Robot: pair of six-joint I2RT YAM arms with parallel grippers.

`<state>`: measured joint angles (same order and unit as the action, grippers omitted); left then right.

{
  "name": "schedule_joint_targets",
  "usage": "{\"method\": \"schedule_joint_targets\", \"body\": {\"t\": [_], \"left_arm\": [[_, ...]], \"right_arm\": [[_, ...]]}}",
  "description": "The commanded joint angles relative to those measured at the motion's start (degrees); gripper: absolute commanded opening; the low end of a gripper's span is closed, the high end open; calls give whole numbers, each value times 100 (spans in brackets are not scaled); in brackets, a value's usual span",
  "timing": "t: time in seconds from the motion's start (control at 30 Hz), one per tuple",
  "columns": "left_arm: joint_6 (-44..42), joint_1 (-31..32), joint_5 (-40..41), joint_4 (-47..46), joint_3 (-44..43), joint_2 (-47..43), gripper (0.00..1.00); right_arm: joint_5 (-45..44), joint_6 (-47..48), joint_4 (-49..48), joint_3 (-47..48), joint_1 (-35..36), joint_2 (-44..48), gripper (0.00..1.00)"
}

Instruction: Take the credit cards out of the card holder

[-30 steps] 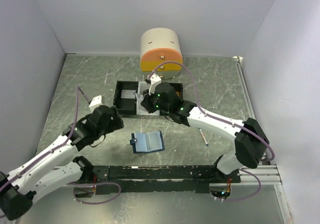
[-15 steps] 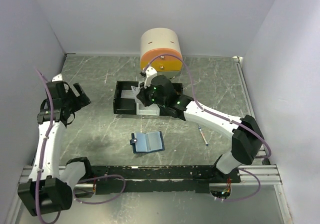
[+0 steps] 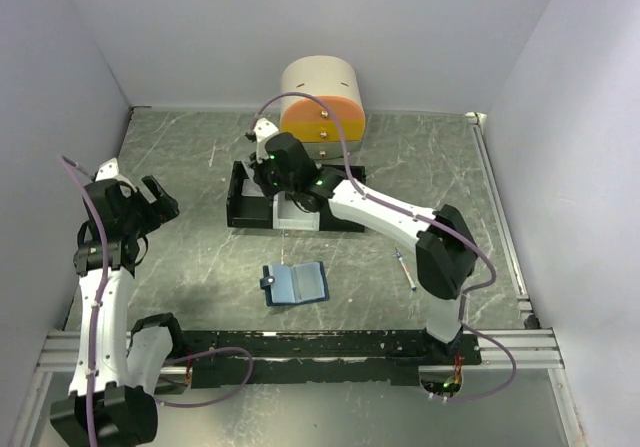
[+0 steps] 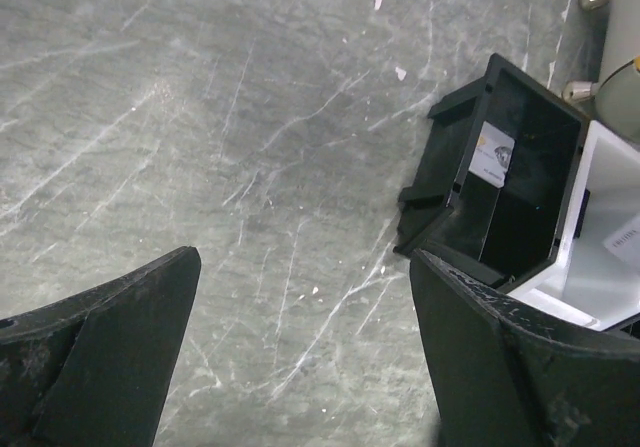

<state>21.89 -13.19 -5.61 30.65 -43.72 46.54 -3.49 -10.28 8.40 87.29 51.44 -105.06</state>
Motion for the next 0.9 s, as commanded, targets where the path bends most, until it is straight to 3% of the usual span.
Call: {"method": "schedule_joint_targets", "body": {"t": [0.0, 0.23, 0.4, 0.87], "left_arm": [[74, -53, 222, -162, 99, -228, 98], [83, -52, 199, -56, 39, -65, 97], [62, -49, 65, -75, 62, -2, 96], [39, -44, -167, -110, 99, 120, 96]], "right_arm": [[-413, 455, 428, 672, 157, -537, 0], [-1487, 1152, 1333, 1991, 356, -1722, 0], [-1996, 1499, 1608, 2427, 365, -2172, 0], [-2774, 1715, 1509, 2223, 298, -2310, 0]]}}
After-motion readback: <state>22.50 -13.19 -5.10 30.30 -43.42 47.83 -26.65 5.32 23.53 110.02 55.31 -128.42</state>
